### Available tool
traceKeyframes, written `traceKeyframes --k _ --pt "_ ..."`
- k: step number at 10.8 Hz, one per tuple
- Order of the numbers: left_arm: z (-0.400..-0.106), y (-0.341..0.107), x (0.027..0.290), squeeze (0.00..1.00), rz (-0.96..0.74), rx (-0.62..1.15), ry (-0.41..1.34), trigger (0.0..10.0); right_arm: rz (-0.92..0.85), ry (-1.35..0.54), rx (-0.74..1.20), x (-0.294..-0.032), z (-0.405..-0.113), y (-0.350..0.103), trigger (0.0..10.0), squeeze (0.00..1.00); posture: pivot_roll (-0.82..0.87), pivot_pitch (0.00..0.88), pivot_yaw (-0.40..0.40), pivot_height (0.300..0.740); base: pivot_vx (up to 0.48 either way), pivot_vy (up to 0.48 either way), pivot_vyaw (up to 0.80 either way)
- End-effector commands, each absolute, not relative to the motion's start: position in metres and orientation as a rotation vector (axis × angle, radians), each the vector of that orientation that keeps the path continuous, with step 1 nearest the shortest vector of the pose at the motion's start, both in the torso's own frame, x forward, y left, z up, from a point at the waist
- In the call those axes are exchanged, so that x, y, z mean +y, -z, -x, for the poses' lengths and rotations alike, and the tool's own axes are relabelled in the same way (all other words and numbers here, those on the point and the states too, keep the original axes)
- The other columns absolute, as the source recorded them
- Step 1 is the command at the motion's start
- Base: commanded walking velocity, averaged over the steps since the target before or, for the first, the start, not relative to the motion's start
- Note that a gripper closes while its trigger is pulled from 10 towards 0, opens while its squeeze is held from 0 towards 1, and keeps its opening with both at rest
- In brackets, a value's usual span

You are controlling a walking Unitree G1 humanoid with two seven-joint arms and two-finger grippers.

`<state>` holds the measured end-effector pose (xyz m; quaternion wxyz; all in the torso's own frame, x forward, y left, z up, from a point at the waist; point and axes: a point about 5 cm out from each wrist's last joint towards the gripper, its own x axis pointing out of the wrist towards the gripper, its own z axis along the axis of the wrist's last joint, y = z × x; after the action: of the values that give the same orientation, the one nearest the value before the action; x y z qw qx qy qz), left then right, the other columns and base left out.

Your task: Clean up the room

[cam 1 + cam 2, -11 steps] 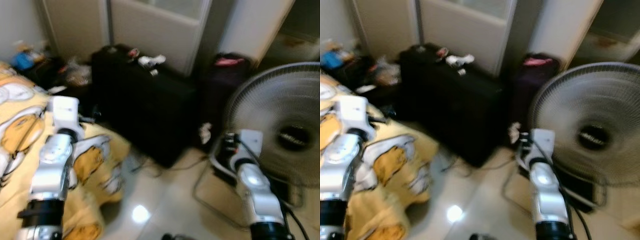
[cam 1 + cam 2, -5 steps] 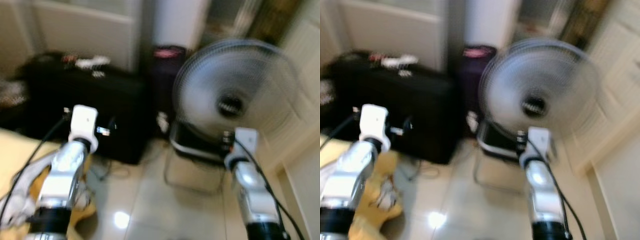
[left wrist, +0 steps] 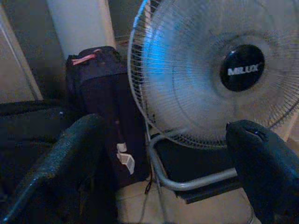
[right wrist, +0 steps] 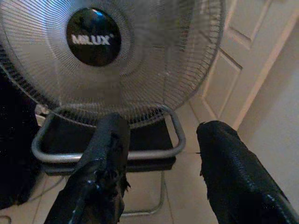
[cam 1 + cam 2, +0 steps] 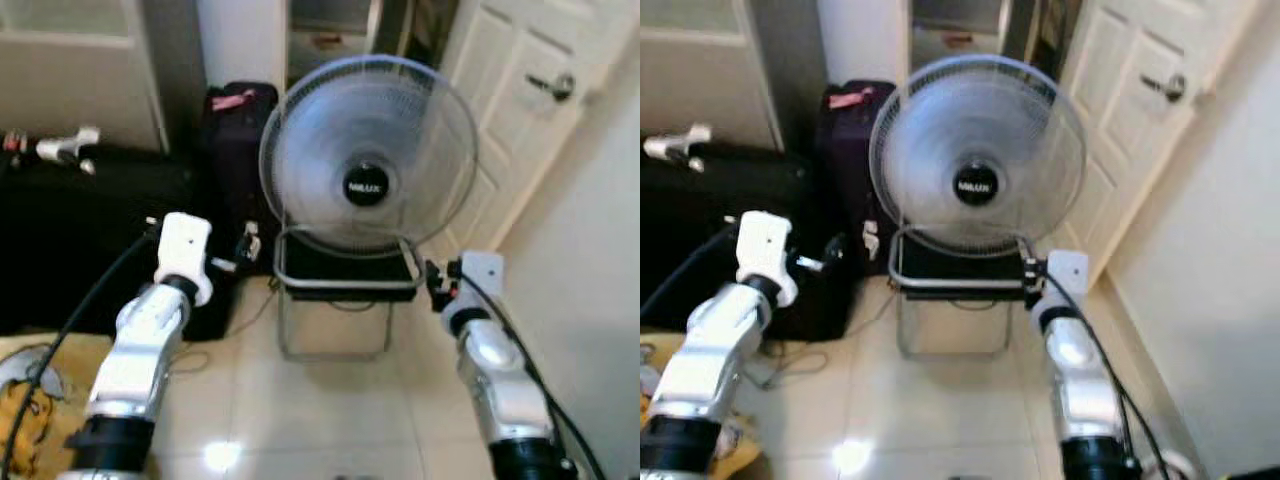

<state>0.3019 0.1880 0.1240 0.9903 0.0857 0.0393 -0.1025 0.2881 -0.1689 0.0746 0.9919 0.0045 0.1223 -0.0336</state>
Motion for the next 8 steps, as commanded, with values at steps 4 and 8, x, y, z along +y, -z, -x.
traceKeyframes --k 4,8 --pt "-0.302 -0.126 0.192 0.00 -0.190 0.075 0.188 10.0 -0.004 0.070 0.240 -0.169 -0.288 -0.074 10.0 0.00 0.04 0.000 -0.041 0.740 0.269 0.000 0.00" --pt "-0.301 -0.125 0.189 0.00 -0.192 0.079 0.176 10.0 -0.005 0.011 0.240 -0.162 -0.284 -0.073 10.0 0.00 0.03 0.000 -0.047 0.740 0.277 0.000 0.00"
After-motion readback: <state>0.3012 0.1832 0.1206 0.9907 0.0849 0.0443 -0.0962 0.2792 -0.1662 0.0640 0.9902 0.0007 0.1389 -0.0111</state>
